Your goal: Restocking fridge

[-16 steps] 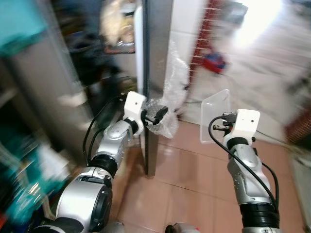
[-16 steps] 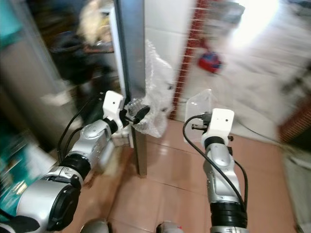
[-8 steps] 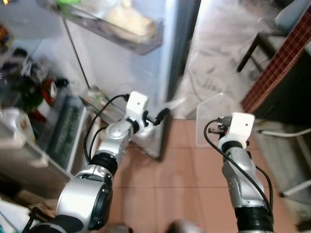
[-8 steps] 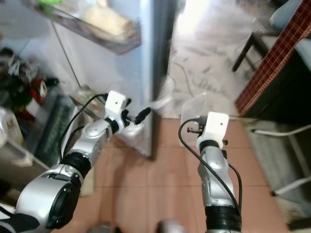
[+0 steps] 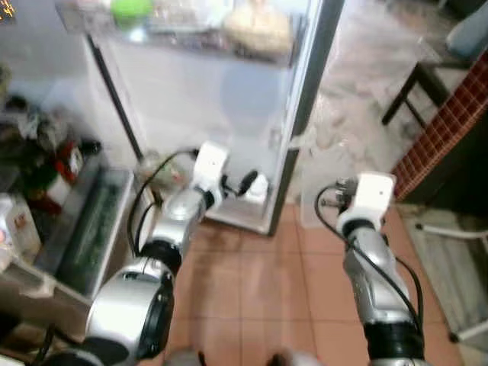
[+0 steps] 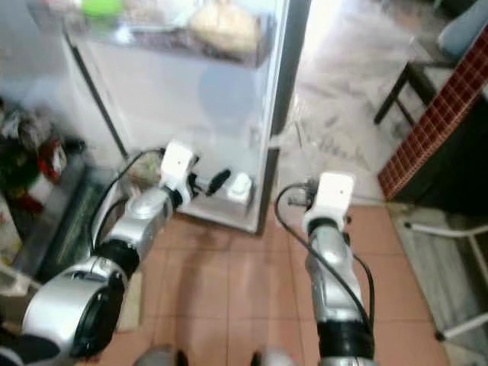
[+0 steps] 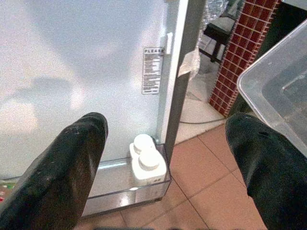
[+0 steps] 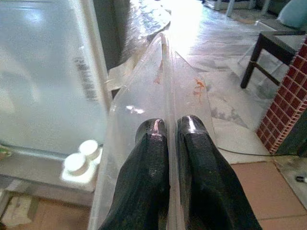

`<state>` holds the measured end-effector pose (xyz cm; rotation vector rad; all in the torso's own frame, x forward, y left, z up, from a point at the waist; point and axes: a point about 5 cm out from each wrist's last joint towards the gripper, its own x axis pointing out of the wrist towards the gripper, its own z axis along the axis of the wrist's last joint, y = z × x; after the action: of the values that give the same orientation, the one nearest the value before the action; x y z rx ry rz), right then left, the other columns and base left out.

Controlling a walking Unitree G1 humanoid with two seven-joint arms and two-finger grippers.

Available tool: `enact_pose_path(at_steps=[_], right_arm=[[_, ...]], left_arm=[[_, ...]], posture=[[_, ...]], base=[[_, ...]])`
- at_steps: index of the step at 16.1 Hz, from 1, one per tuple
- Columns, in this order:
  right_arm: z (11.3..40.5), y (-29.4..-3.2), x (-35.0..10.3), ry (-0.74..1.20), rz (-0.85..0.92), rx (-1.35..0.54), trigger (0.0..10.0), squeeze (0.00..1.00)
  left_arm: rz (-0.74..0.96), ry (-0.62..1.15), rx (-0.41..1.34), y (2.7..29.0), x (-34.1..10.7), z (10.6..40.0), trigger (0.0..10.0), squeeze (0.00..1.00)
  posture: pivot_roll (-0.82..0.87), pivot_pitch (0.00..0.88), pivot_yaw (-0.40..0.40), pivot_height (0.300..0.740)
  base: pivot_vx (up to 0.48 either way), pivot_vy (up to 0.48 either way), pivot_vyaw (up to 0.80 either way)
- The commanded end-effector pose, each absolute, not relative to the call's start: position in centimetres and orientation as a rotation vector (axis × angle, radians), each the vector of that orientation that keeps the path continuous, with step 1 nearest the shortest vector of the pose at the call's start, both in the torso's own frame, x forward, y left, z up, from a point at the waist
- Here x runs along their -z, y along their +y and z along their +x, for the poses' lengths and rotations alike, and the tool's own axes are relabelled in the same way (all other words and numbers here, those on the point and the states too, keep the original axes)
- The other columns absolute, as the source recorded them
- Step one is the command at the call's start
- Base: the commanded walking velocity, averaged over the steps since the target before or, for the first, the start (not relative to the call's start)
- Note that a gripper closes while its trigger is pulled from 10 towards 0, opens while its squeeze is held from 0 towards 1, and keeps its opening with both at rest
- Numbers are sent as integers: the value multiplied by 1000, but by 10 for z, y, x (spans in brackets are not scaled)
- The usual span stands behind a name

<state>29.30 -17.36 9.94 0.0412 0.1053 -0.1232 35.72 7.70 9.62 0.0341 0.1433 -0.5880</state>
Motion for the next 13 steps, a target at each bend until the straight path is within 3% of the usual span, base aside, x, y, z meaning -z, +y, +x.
enact_pose_path(at_steps=[1, 9, 13], right_arm=[[291, -186, -99, 109, 31, 161, 10000, 0], [291, -173, -94, 129, 112, 53, 10000, 0], [293, -169, -95, 132, 125, 6, 10000, 0]], left_arm=[[40, 137, 624, 62, -99, 356, 10000, 0], [57, 132, 584, 66, -101, 359, 10000, 0], [93, 106, 500, 96, -99, 360, 10000, 0]], posture=[[-26, 29, -2, 740], [-31, 29, 0, 740], [-19, 30, -1, 740]], base=[[345, 0, 0], [345, 0, 0], [245, 0, 0]])
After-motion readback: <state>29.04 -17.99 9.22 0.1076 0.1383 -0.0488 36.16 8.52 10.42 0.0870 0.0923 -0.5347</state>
